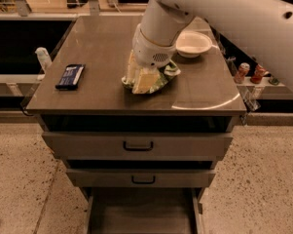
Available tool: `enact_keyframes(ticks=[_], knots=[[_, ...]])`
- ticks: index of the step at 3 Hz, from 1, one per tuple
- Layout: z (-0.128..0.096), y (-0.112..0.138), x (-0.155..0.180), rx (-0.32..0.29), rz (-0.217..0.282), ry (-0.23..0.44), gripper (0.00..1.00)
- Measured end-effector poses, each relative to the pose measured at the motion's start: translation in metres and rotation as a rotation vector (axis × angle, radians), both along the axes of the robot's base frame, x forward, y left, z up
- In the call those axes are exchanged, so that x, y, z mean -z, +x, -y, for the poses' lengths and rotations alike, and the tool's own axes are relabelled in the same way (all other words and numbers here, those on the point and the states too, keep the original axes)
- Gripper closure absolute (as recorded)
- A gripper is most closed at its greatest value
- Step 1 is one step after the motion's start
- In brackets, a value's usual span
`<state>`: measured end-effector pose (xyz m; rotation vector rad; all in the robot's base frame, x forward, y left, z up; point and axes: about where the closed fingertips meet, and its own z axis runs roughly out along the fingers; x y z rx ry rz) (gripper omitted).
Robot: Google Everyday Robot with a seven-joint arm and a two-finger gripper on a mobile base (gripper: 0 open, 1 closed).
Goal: Place green jalapeno chip bag into bottom drawer
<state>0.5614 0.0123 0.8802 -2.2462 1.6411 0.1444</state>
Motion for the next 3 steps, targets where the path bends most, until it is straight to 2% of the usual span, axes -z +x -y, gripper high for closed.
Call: enact_keyframes(ticks=[1, 2, 3], knots=[[0.000, 0.000, 0.000, 0.000, 0.000, 0.000, 0.89], [0.000, 0.000, 0.000, 0.000, 0.000, 0.000, 1.00], [-0.008, -0.010, -0.010, -0.068, -0.007, 0.064, 1.00]])
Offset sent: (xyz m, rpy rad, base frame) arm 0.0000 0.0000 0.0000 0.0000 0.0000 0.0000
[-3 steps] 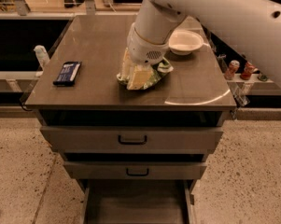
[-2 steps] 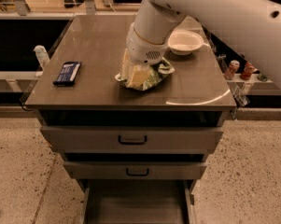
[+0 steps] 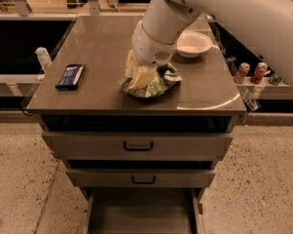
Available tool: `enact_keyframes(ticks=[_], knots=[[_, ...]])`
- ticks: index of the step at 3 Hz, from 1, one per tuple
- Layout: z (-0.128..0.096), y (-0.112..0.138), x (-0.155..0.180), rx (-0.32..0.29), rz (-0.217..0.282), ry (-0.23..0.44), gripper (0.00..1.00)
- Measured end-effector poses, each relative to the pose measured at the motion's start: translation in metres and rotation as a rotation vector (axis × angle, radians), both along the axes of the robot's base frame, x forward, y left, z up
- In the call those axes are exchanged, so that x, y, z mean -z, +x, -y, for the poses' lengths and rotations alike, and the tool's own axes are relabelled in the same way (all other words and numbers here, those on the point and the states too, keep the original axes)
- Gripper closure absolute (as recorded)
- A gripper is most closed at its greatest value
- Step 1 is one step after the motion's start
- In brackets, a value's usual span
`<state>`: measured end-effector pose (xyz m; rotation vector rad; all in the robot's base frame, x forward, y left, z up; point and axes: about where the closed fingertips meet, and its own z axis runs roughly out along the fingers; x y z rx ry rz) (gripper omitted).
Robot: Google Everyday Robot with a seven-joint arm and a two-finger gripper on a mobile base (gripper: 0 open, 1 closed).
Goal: Place green jalapeno chip bag into bottom drawer
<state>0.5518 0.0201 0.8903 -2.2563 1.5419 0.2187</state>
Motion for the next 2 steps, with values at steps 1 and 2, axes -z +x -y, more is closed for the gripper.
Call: enact_keyframes(ticks=[1, 2], knots=[[-0.009, -0.053, -0.030, -0.082, 0.023, 0.137, 1.00], [-0.002, -0.124, -0.038, -0.036, 0.009, 0.231, 1.00]])
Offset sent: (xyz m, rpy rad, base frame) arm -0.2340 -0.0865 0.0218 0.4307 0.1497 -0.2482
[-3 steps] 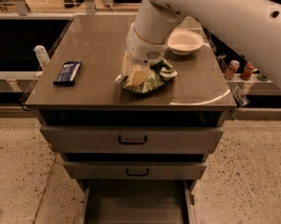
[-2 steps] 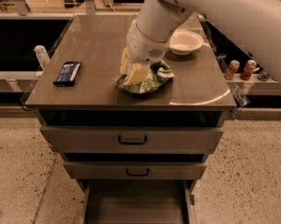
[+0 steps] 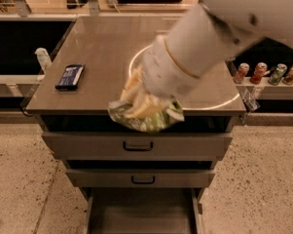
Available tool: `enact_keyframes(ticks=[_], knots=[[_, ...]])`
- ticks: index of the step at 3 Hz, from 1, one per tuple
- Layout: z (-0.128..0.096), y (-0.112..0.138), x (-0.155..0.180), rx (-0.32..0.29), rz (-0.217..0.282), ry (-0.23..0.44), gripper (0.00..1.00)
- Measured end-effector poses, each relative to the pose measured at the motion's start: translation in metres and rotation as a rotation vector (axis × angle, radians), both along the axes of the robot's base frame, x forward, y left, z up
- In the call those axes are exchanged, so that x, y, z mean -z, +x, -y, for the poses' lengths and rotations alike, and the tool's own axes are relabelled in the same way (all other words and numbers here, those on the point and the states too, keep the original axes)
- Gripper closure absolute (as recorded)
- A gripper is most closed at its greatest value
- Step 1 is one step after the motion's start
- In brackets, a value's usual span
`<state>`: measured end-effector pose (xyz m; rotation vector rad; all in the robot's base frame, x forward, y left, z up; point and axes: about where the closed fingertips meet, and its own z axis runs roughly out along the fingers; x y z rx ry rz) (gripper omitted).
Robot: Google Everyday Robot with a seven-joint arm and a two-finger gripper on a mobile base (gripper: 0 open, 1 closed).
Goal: Place green jalapeno chip bag into bottom drawer
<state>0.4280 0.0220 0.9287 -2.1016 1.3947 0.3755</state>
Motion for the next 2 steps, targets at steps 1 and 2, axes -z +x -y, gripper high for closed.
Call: enact_keyframes(ticks=[1, 2], knots=[[0.030, -0.046, 0.043, 0.125, -0.163, 0.084, 1.00], [0.038, -0.062, 0.058, 0.156, -0.216, 0.091, 1.00]])
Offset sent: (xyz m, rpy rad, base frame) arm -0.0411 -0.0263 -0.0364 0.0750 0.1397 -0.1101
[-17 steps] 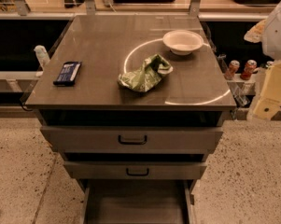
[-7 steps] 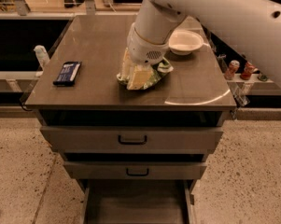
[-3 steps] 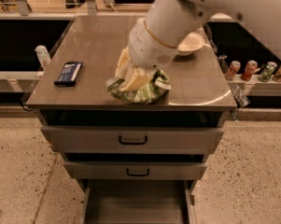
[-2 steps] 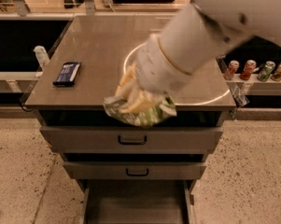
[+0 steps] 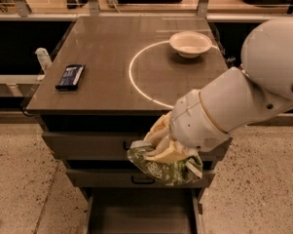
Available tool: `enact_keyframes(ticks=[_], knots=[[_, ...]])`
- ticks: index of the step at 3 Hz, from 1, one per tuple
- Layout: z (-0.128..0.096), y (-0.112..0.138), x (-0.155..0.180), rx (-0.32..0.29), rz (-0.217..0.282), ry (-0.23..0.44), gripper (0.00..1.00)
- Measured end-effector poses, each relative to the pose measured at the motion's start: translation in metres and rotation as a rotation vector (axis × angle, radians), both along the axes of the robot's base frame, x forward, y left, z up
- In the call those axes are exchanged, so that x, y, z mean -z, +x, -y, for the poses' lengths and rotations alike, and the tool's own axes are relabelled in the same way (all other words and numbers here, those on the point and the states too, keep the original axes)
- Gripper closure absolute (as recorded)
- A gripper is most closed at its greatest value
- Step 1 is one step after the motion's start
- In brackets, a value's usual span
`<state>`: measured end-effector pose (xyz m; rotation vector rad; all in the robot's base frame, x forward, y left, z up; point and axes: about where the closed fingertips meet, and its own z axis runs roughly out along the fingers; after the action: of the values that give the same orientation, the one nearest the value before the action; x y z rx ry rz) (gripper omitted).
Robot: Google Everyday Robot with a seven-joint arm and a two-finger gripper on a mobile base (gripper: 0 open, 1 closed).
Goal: Place green jalapeno chip bag into bottom drawer
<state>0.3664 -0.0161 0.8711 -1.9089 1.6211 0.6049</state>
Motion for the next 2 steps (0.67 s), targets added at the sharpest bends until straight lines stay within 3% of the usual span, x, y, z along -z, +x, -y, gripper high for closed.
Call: enact_keyframes(ticks=[1, 2], knots=[[-0.002, -0.002, -0.001, 0.004, 0.010, -0.005, 1.00], [0.005, -0.010, 0.032, 0.081, -0.003, 0.026, 1.00]])
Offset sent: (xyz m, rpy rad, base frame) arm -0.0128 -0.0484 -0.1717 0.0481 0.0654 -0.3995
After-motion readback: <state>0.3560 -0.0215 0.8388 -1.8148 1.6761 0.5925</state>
